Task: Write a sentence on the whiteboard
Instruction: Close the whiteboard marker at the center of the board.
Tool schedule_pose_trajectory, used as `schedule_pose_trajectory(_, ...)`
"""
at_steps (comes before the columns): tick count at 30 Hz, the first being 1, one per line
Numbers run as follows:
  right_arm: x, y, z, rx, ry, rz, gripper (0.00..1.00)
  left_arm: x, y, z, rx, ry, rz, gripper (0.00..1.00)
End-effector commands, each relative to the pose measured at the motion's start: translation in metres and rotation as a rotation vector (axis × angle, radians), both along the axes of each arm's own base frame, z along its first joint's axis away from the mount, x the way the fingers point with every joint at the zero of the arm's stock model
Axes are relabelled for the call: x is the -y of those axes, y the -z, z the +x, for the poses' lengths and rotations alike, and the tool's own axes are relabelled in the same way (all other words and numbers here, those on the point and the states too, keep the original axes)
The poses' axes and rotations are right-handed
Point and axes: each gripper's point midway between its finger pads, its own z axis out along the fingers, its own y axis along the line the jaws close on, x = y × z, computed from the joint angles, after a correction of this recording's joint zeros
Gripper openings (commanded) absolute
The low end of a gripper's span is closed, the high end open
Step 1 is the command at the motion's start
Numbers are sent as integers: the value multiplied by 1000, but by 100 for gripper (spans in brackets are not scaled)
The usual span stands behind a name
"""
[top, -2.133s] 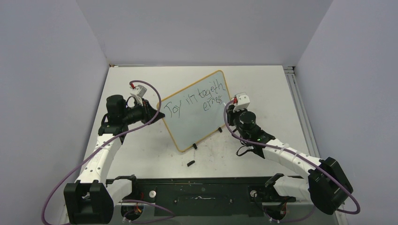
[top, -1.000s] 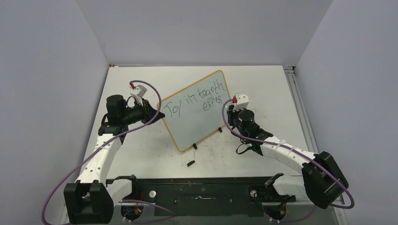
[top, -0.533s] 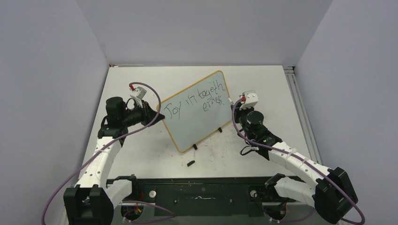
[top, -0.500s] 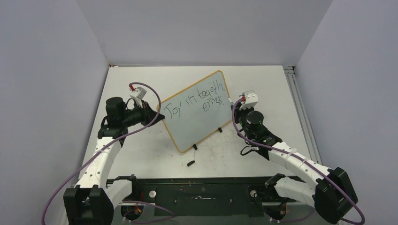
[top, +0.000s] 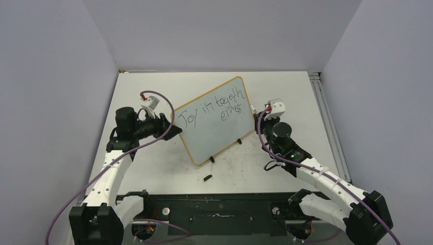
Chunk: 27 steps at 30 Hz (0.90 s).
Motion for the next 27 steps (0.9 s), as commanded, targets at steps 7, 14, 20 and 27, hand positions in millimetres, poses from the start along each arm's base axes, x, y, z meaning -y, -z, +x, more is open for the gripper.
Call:
schedule_pose_trajectory(7, 5, -33, -7, 74, 5, 67, 6, -5, -17, -10, 108, -24, 31, 72)
schedule_pose_trajectory(14, 4, -49, -19, 86, -33, 111, 6, -23, -35, -20, 262, -155, 115, 76)
schedule_pose_trajectory(20, -7, -60, -40, 44, -135, 147, 5, -16, -42, -53, 305, -178, 174, 67)
schedule_pose_trajectory(27, -9, -63, -64, -4, -202, 201, 5, 27, -33, -97, 201, -49, 175, 59)
